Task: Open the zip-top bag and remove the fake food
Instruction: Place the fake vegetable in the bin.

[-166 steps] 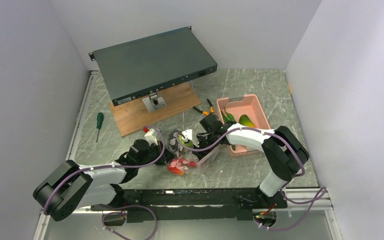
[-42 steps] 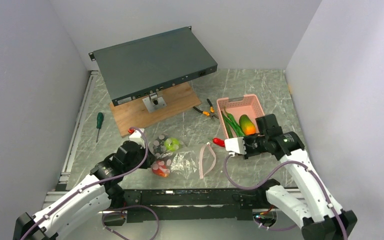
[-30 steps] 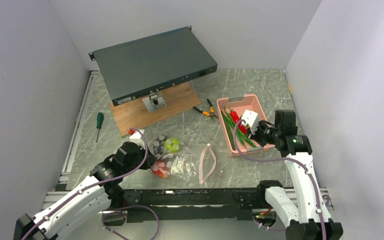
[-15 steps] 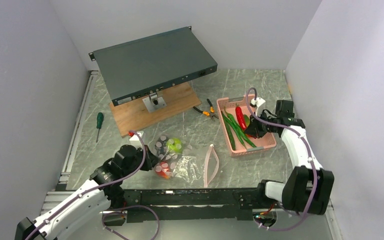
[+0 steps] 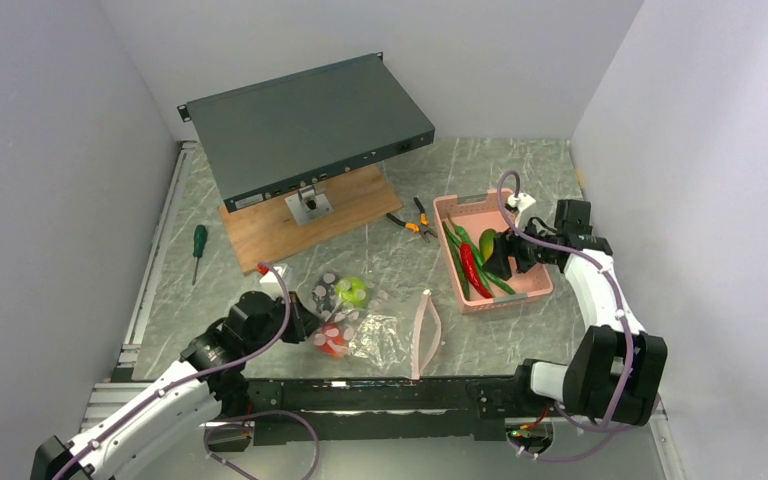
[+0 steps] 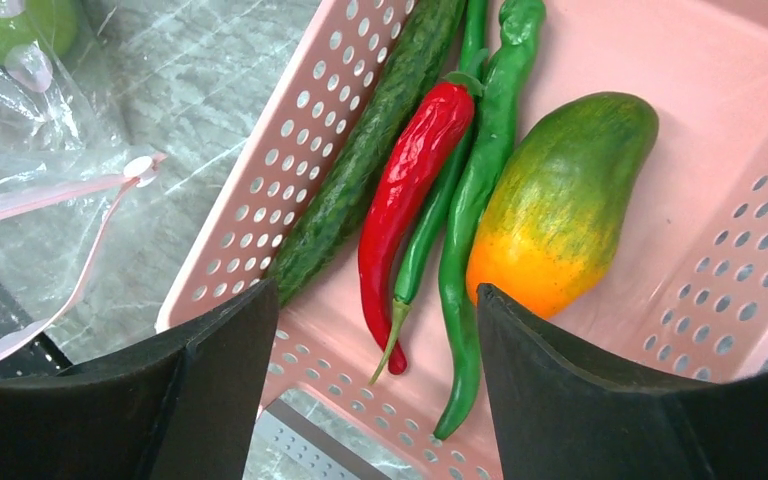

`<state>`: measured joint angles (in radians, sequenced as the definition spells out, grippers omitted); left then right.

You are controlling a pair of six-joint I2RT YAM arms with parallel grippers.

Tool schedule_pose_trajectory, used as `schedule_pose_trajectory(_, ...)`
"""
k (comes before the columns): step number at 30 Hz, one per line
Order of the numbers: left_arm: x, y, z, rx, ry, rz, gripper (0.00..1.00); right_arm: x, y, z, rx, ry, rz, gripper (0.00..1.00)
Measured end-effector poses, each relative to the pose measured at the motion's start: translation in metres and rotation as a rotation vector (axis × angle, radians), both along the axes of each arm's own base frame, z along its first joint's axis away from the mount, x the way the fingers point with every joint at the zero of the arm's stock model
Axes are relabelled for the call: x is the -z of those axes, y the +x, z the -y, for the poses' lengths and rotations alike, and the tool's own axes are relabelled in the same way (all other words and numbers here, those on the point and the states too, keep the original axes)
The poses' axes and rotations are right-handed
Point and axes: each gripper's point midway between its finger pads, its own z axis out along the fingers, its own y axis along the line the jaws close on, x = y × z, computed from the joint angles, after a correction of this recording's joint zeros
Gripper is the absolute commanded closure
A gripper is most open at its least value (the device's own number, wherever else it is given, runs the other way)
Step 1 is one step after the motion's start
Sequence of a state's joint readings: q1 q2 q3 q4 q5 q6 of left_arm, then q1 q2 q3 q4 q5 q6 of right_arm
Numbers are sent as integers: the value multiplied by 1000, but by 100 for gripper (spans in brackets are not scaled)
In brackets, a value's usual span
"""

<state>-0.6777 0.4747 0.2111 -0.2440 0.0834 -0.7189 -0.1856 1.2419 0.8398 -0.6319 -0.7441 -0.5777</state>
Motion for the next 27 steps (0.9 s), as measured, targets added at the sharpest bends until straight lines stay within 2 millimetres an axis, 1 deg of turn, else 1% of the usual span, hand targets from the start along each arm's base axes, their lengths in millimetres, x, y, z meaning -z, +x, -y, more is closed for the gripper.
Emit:
schedule_pose_trajectory(1, 1, 0, 0, 2, 1, -4, 100, -2, 0, 1, 0, -1, 10, 22)
schedule_pose_trajectory(2, 2, -1, 0, 5, 3, -7, 100, -3, 1, 1, 0, -2, 17, 7)
schedule_pose_trajectory(3, 3, -1, 1, 7, 6, -11, 100, -6, 1, 1, 0, -2, 27, 1)
schedule_pose_trajectory(9, 4, -3, 5, 34, 5, -17, 100, -20, 0, 1, 19, 25, 74, 0)
schedule_pose_trajectory(12, 2, -3, 7, 46, -10, -8, 100, -20, 0, -1, 18, 50, 56, 0)
schedule_pose_trajectory(16, 6, -5, 10, 61, -21, -7, 100, -19, -4, -4, -7, 64, 47, 0)
schedule_pose_trajectory(18, 7, -6, 11, 71, -24, -9, 100, -24, -5, -4, -14, 56, 72, 0)
schedule_pose_trajectory(23, 9, -6, 17, 106, -22, -11, 100, -44, -7, -4, -36, 21, 178, 0)
schedule_pose_trajectory(27, 15, -7, 20, 139, -7, -21, 100, -43, -9, 0, -49, -2, 208, 0)
